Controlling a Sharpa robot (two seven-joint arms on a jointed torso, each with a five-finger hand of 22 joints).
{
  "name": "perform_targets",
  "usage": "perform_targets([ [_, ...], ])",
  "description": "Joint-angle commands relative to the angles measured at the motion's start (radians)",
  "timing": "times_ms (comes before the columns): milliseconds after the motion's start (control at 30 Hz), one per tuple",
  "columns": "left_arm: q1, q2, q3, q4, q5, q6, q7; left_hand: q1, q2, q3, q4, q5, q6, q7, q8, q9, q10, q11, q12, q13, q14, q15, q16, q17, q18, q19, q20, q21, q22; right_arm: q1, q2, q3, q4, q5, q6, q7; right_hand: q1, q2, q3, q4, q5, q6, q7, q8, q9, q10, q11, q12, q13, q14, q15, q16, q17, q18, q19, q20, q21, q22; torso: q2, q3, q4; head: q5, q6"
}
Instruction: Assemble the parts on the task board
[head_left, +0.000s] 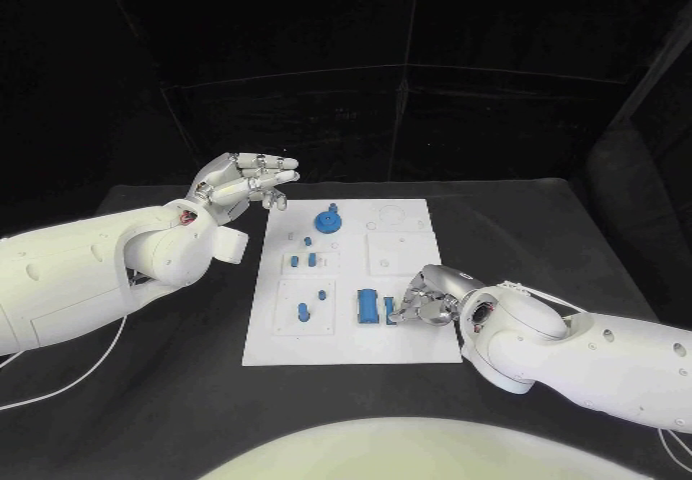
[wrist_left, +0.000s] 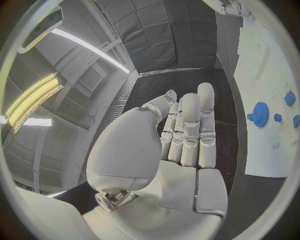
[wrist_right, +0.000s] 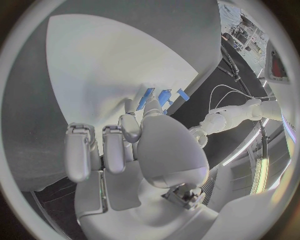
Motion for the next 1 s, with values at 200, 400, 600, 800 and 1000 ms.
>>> perform_targets([
  [200, 0.001, 0.0, 0.001, 0.002, 0.002, 0.011, 0.004, 0.0, 0.006, -0.003, -0.005, 0.001, 0.004, -0.003, 0.003, -0.002, -0.008, 0.002, 0.003, 0.0, -0.006, 0.0, -0.004, 0.001, 0.007, -0.004, -0.001, -0.005, -0.001, 0.001, 0.004, 0.0, 0.001, -0.009, -0.013, -0.002, 0.0, 0.008, -0.006, 0.001, 0.011, 0.001, -0.003, 0.006, 0.002, 0.009, -0.002, 0.01, 0.005, 0.066, 0.006, -0.003, 0.056, -0.008, 0.044, 0.002, -0.002, 0.203, -0.001, 0.0001, -0.002, 0.003, -0.001],
  [400, 0.001, 0.0, 0.001, 0.001, 0.002, 0.011, 0.004, 0.0, 0.006, -0.003, -0.005, 0.001, 0.004, -0.003, 0.003, -0.002, -0.008, 0.002, 0.003, 0.0, -0.006, 0.0, -0.004, 0.001, 0.007, -0.004, -0.001, -0.005, -0.001, 0.001, -0.018, 0.0, 0.023, 0.011, -0.04, 0.038, -0.013, 0.004, -0.021, 0.013, 0.025, -0.002, -0.003, 0.006, 0.004, 0.01, -0.002, 0.011, 0.007, 0.065, 0.006, -0.005, 0.053, -0.008, 0.042, 0.002, -0.003, 0.202, -0.002, 0.0006, -0.0013, 0.002, 0.002],
  [600, 0.001, 0.003, 0.001, -0.004, 0.003, 0.008, 0.006, -0.008, 0.004, -0.008, 0.0, 0.0, 0.002, -0.003, 0.002, -0.002, -0.01, 0.003, 0.005, 0.0, -0.011, 0.002, -0.008, -0.008, 0.006, -0.005, 0.0, -0.007, -0.002, 0.009, -0.07, 0.002, 0.036, 0.198, -0.119, 0.256, -0.026, -0.009, -0.041, 0.034, 0.027, -0.067, 0.015, -0.029, -0.008, -0.009, 0.012, -0.015, -0.011, 0.056, 0.016, -0.03, 0.014, 0.003, 0.01, 0.008, -0.039, 0.17, -0.008, -0.0017, -0.0012, -0.005, 0.018],
  [800, -0.003, 0.021, 0.0, -0.034, 0.035, -0.007, 0.011, -0.043, -0.009, -0.05, 0.024, 0.001, -0.01, -0.001, 0.0, -0.004, -0.033, 0.012, 0.011, -0.005, -0.129, 0.019, -0.089, -0.052, 0.002, -0.091, 0.015, -0.082, -0.039, 0.072, -0.065, 0.004, -0.069, 0.652, -0.117, 0.637, 0.066, 0.032, -0.02, -0.004, 0.045, -0.123, 0.046, -0.068, -0.019, -0.277, 0.04, -0.472, -0.351, -0.093, 0.041, -0.405, -0.459, 0.107, -0.303, 0.03, -0.432, -0.162, -0.036, -0.0082, -0.0022, -0.018, 0.047],
  [1000, -0.02, 0.055, -0.001, -0.091, 0.103, -0.019, 0.021, -0.034, 0.003, -0.069, 0.038, 0.001, -0.031, -0.002, -0.006, -0.006, -0.044, 0.023, 0.0, -0.015, -0.228, 0.045, -0.32, -0.167, 0.002, -0.214, 0.048, -0.24, -0.142, 0.127, 0.007, 0.005, -0.254, 0.967, -0.049, 0.86, 0.19, 0.08, -0.006, -0.043, 0.062, -0.147, 0.119, -0.105, -0.035, -0.449, 0.108, -0.797, -0.645, -0.378, 0.12, -0.943, -0.833, 0.132, -0.604, 0.099, -0.92, -0.516, -0.072, -0.0142, -0.0047, -0.025, 0.091],
])
